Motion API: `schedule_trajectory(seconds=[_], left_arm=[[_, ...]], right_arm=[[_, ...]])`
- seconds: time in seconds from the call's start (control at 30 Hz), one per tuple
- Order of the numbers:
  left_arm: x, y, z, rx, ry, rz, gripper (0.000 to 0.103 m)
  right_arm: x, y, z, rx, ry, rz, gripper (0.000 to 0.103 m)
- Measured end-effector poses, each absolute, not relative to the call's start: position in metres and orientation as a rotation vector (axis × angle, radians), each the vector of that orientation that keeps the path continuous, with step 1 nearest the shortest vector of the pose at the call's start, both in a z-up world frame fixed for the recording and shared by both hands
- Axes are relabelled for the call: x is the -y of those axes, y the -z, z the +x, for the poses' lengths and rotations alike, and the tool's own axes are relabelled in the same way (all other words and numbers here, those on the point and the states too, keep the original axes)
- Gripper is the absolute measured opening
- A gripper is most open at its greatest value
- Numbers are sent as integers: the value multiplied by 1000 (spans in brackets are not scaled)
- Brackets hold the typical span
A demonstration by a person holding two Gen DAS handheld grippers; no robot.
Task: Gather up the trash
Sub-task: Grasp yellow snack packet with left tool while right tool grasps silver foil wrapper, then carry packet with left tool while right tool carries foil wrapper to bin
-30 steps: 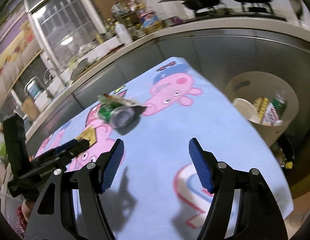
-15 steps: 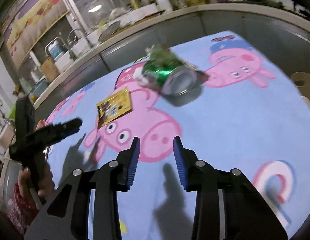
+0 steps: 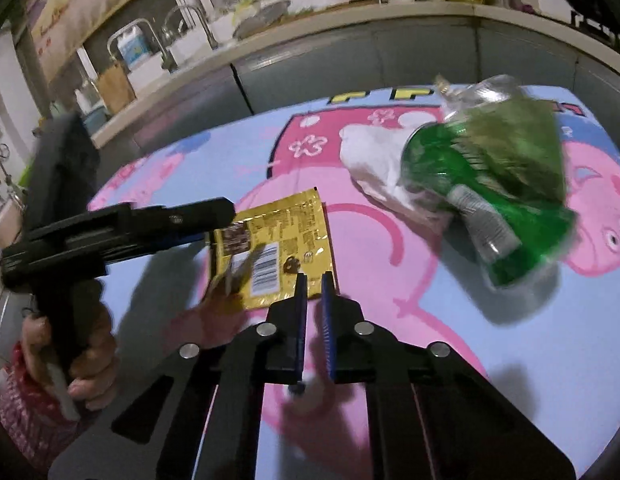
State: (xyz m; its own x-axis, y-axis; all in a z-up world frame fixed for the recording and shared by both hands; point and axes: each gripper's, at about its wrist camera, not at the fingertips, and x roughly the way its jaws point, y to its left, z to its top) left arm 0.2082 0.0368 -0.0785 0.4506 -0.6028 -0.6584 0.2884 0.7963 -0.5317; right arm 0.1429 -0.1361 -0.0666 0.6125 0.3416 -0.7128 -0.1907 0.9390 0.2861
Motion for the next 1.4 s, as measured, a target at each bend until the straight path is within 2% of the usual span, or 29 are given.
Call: schedule_trajectory(seconds=[0.03,0.2,0.23,0.3,0.33,0.47,0.6,0.7,0.73,0.9,0.93,1.0,1.03,1.17,1.4], left_arm=[[-35,79,208,-958,582,-381,62],[-22,83,198,-953,656,-394,47],[-20,84,196,-950,653,-392,36],[-19,85,195,-949,626,-388,9],[-19,87,196,-958,623,-400,1],[-27,84,189,-933,608,-440,1],[-38,74,177,-901,627,-487,1],[-43,62,164,-877,644,-510,1],[-43,59,161,-873,649,-514,1],[-36,40,147,-851,675,-498,1],[-34,36,143,-847,677,-488,1],[-30,32,138,-845,680,-474,1],[-27,30,136,-846,681,-468,1],[-17,26,128,-856,685,-444,1],[11,12,116,-855,724,-396,1]], right_arm=[[134,70,149,-871,-302,185,8],[137,73,158,-859,-298,207,7],[138,73,158,-857,-300,210,7],[142,71,156,-861,-298,230,13],[145,68,151,-850,-302,243,19],[159,53,119,-786,-286,242,26],[194,14,86,-631,-182,213,31],[219,-10,84,-543,-96,189,47],[226,-15,91,-540,-81,179,55],[238,-5,141,-635,-84,144,56],[239,-1,150,-661,-95,152,51],[243,7,162,-698,-109,163,29],[243,10,166,-707,-118,174,9],[258,8,152,-658,-106,238,1],[313,-11,89,-552,-34,331,1]])
